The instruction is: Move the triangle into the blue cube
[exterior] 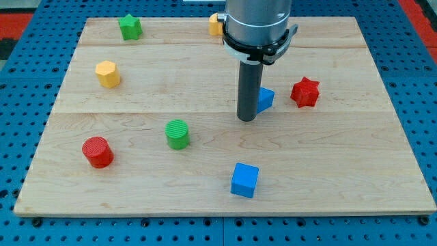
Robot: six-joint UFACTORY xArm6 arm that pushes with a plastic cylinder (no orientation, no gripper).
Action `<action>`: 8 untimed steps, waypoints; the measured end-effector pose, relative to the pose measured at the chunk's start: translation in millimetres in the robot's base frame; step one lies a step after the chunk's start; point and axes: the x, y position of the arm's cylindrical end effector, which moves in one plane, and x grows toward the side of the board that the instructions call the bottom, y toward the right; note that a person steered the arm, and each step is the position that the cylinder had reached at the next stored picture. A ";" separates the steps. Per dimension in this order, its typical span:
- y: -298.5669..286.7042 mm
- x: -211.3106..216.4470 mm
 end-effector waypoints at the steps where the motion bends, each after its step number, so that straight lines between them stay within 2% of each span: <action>1: -0.2 4.5; 2: 20.5 12.4; 3: 96.5 4.6; 4: 88.8 -44.9; 5: 14.9 -54.5; 6: -11.4 3.9; 7: -9.2 26.2; 8: 36.7 12.8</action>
